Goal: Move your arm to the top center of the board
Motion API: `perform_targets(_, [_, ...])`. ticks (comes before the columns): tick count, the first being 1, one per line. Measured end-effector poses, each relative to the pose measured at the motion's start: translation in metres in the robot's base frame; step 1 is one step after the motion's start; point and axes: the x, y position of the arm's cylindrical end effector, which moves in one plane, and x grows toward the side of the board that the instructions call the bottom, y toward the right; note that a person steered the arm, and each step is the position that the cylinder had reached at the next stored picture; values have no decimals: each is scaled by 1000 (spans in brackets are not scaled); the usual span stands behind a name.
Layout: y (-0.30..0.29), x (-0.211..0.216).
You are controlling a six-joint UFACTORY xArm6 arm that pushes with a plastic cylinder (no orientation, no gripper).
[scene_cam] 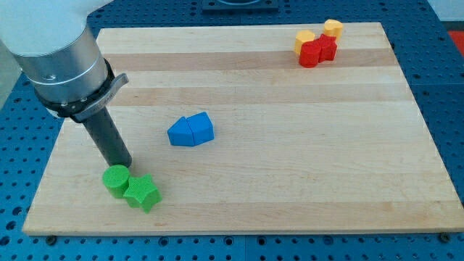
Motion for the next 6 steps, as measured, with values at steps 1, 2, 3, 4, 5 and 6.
perform_targets(1, [-28,-20])
perform_targets(2, [-61,-81])
perform_targets(3, [-63,-159])
perform_targets(4, [-32,-232])
perform_targets(5, [55,-299])
perform_targets(6, [139,-332])
